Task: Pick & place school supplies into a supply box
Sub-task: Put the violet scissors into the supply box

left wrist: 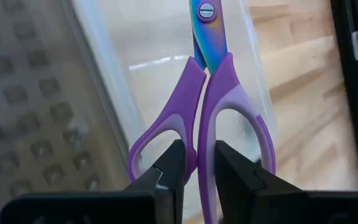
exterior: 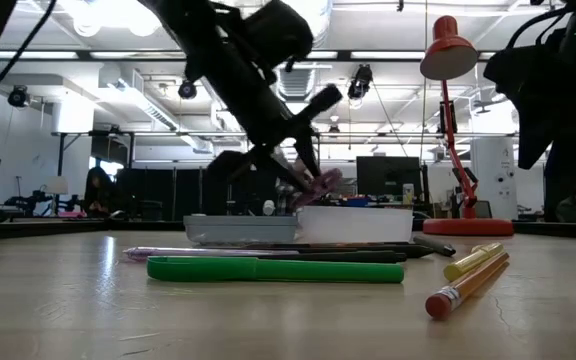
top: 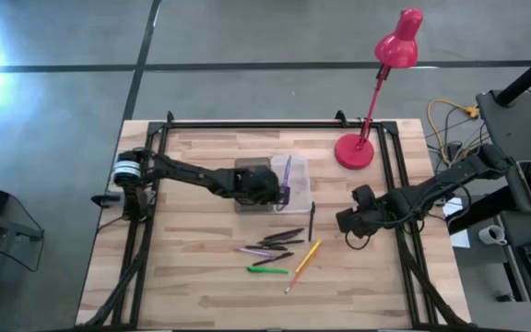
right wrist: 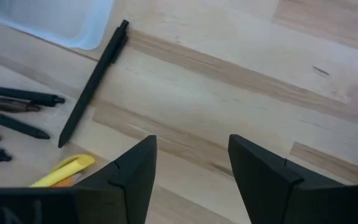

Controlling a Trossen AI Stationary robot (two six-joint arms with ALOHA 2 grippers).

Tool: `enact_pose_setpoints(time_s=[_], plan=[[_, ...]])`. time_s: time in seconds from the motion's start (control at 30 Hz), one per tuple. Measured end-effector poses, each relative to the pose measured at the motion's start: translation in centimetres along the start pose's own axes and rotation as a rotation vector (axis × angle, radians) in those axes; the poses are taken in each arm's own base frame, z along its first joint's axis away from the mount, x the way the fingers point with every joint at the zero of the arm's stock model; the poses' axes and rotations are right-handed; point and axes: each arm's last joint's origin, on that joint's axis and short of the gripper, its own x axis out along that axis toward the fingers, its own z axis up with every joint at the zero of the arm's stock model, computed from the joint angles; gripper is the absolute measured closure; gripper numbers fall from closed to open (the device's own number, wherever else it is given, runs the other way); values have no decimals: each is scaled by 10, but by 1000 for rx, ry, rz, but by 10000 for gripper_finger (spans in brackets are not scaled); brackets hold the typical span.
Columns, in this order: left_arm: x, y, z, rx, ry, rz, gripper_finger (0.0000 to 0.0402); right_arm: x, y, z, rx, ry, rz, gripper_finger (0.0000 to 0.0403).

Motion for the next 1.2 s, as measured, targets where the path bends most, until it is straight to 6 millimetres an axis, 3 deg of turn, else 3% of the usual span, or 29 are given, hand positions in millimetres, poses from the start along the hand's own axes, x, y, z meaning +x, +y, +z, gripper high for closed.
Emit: enact_pose_setpoints(time_s=[0.3, 0.5, 1.2], plan=[[15, -37, 13, 257, -47, 125, 353, 1, 0, 0, -11, -7, -5, 211], [32, -56, 16, 309, -14, 191, 353, 1, -1, 0, -7, -15, -14, 211], [44, -25, -8, 301, 149, 268, 337, 1, -3, 1, -35, -24, -29, 211]])
